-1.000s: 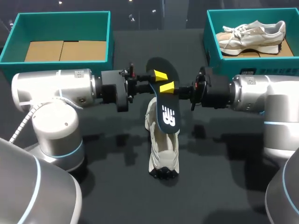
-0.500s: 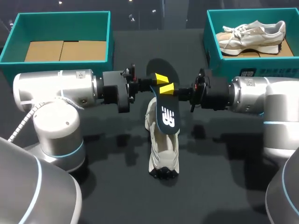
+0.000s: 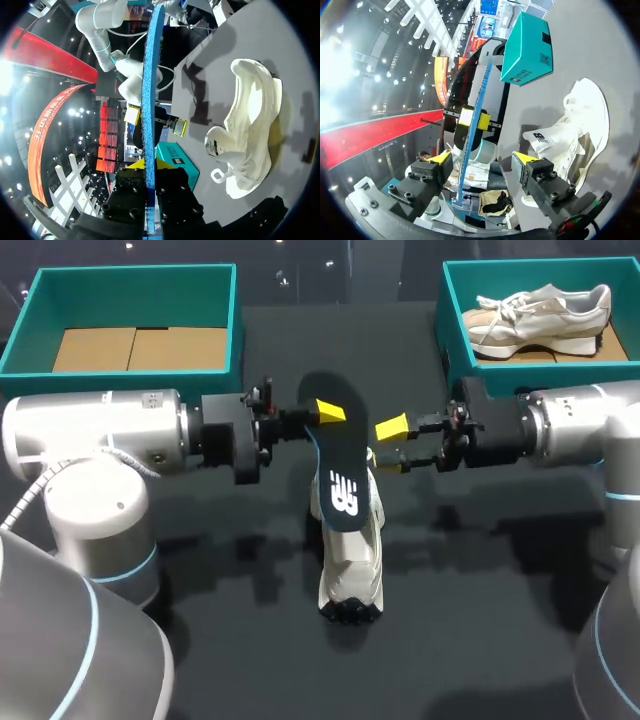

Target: Take the shoe out of the shoebox, open the shoe tongue, remove and reinsert the insole, then place the shoe into the shoebox

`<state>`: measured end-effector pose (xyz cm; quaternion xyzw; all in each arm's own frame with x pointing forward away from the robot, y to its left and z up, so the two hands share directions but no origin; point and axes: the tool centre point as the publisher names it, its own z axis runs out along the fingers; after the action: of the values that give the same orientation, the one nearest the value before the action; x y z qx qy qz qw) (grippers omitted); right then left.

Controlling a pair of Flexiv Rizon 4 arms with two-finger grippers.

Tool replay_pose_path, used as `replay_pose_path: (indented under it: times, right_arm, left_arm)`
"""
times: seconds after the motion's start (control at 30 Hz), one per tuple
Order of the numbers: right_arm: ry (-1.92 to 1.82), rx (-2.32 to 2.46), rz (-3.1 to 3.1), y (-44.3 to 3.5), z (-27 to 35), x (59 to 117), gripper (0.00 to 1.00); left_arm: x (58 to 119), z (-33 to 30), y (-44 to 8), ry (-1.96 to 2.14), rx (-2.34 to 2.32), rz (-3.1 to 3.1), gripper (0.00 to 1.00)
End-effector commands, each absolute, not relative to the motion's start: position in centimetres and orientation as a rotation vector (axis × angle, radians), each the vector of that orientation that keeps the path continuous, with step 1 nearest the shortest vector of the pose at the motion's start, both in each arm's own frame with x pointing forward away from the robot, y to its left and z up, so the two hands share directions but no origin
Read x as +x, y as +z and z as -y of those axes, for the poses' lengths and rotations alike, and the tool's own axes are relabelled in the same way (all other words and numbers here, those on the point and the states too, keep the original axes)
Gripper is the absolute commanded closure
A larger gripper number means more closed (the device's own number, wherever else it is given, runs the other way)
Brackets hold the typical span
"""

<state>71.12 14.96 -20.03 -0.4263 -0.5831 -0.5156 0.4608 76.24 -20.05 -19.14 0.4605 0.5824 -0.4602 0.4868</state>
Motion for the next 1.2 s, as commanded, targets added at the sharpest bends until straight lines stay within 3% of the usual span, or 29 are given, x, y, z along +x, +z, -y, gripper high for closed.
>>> replay_pose_path:
  times: [0.03, 0.33, 0.63, 1.03, 1.2]
  right_arm:
    - [-1.207, -1.003, 1.467, -19.8, -13.5, 72.0, 0.0]
    - [-1.223, -1.013, 1.482, -19.8, -13.3, 72.0, 0.0]
    - [-1.122, -0.779, 2.041, -21.2, -8.4, 70.0, 0.0]
    - [-1.122, -0.779, 2.041, -21.2, -8.4, 70.0, 0.0]
    - [-1.087, -0.621, 2.259, -21.8, -6.2, 68.5, 0.0]
  left_arm:
    - [75.5, 18.1, -18.4, -1.089, 1.197, -1.457, 1.0]
    - [75.4, 18.1, -18.2, -1.099, 1.199, -1.462, 1.0]
    - [72.9, 16.6, -16.8, -1.349, 1.123, -1.595, 1.0]
    - [72.9, 16.6, -16.8, -1.349, 1.123, -1.595, 1.0]
    - [70.3, 18.1, -15.6, -1.459, 1.056, -1.697, 1.0]
